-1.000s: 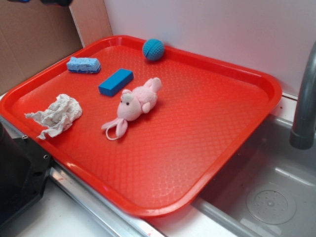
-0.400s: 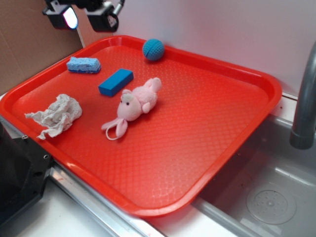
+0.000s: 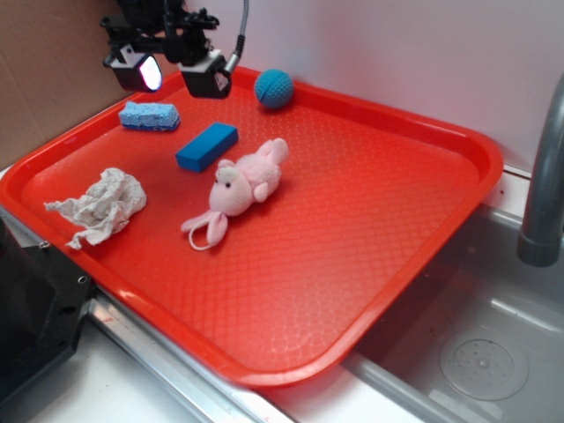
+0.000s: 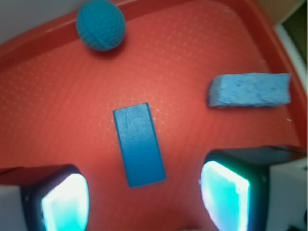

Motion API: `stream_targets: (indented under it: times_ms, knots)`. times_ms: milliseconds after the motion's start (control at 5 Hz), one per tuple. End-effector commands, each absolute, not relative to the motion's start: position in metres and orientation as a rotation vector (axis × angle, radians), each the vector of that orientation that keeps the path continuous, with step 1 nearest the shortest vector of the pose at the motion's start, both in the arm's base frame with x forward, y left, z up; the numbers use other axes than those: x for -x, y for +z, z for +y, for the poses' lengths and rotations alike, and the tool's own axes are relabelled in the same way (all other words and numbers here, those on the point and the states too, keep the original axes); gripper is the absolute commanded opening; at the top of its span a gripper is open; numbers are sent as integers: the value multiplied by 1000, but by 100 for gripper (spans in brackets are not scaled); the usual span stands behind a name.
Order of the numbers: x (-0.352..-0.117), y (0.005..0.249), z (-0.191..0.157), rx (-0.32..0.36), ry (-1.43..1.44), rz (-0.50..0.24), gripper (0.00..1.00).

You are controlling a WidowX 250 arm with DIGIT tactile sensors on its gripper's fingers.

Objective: Grab the blue block.

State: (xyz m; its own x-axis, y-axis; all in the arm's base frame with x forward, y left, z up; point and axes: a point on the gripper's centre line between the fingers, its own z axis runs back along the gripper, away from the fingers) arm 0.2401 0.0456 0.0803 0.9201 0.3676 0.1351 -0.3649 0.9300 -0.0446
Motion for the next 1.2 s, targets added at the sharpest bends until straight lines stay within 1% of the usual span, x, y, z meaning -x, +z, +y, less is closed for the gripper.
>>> stream_targets:
  times_ms: [0, 200, 400, 600, 800, 1000]
  knots:
    - [-246, 52, 57, 40, 360, -127, 100]
    - [-245, 43, 56, 73, 332, -118, 100]
    - [-242, 37, 55, 66, 327, -115, 100]
    - [-241, 28, 56, 80, 326, -93, 100]
    - [-245, 24, 54, 65, 324, -94, 0]
    - [-246, 19, 51, 54, 314, -83, 0]
